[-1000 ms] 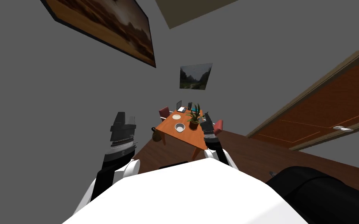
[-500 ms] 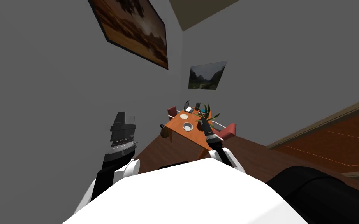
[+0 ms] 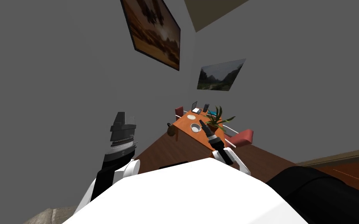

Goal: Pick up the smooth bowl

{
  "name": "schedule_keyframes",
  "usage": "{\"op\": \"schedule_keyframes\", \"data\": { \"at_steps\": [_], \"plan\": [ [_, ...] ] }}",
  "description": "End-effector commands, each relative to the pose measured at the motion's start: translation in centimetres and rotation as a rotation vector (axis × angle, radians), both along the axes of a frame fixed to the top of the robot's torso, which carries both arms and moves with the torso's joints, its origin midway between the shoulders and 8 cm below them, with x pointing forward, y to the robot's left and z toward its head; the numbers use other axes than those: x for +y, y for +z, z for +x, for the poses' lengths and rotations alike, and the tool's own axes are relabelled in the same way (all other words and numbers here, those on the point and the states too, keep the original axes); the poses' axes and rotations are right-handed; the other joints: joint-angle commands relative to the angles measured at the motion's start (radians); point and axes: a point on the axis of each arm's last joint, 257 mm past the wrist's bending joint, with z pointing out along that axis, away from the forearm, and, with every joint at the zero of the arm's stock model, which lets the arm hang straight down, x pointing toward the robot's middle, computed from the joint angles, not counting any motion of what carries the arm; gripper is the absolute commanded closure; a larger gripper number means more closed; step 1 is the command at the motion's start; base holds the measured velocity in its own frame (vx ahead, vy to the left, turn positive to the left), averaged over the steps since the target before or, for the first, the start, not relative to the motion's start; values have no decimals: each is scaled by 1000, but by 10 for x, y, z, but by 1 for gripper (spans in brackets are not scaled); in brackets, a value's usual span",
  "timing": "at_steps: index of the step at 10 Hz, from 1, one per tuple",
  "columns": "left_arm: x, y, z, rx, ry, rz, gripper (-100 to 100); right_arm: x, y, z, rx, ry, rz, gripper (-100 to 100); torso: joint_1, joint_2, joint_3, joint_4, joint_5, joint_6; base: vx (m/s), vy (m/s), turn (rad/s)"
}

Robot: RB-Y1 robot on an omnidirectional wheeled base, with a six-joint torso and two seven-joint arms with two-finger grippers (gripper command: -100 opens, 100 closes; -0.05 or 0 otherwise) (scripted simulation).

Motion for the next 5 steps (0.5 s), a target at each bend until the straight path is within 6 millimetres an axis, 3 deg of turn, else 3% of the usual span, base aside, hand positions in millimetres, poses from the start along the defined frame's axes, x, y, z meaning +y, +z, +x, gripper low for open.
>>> {"op": "schedule_keyframes", "data": {
  "at_steps": [1,5],
  "plan": [
    [0,0,0,0,0,0,0,-13,-19,4,40,-25,-92,-100,0,0,0,0,0,0,-5,104,258],
    [0,0,0,0,0,0,0,-51,-69,6,153,-80,-300,-100,-1,0,0,0,0,0,-1,115,333]
  ]
}}
